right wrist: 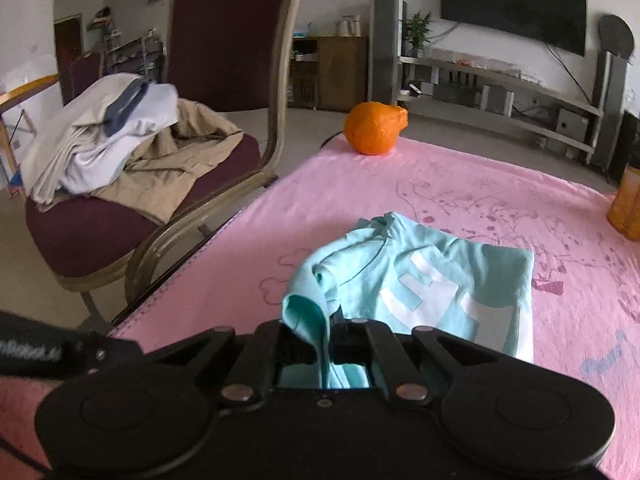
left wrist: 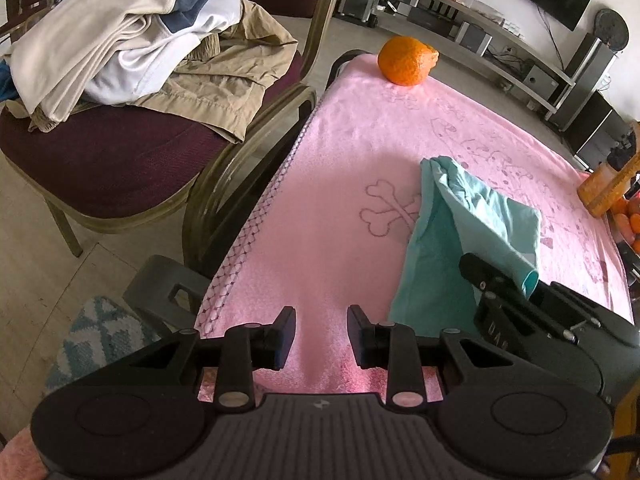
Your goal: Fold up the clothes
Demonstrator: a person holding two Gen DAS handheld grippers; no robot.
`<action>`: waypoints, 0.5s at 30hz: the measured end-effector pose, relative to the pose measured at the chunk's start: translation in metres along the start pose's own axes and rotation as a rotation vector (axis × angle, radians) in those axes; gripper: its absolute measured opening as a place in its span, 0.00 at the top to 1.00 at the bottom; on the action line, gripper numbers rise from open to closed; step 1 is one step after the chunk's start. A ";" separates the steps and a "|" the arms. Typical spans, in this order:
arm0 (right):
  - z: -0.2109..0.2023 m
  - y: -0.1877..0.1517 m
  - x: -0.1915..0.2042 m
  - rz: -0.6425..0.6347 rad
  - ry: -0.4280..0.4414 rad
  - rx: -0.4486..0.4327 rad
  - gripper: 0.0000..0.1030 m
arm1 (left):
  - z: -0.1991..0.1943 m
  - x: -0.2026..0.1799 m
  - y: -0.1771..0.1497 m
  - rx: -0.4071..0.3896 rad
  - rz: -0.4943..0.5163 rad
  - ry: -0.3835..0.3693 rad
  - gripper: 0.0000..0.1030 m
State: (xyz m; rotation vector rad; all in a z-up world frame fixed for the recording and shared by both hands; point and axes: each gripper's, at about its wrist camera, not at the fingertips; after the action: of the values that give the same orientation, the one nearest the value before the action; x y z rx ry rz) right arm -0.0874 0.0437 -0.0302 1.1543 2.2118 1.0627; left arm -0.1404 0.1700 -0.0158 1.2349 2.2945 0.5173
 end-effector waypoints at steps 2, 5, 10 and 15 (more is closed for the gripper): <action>-0.002 -0.002 0.004 -0.016 0.015 -0.001 0.96 | 0.001 0.000 0.000 -0.001 -0.002 0.005 0.71; -0.001 -0.002 0.010 -0.052 0.039 0.020 0.96 | 0.002 0.002 0.001 0.003 -0.011 0.009 0.72; 0.001 -0.003 0.007 -0.093 0.171 0.091 0.83 | 0.003 0.005 0.002 0.003 -0.032 0.001 0.72; -0.036 -0.001 -0.039 0.062 0.333 0.135 0.72 | 0.004 0.000 0.001 -0.001 -0.020 0.001 0.72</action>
State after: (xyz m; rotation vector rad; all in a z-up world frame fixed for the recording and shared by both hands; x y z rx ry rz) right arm -0.0895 -0.0043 -0.0082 1.1793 2.5520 1.2225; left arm -0.1373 0.1711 -0.0183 1.2103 2.3052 0.5120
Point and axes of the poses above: each gripper's, at about its wrist camera, not at the fingertips, and z roughly the way its jaws point, x to its left, y to its top, and after that the axes turned 3 degrees about -z, right-handed
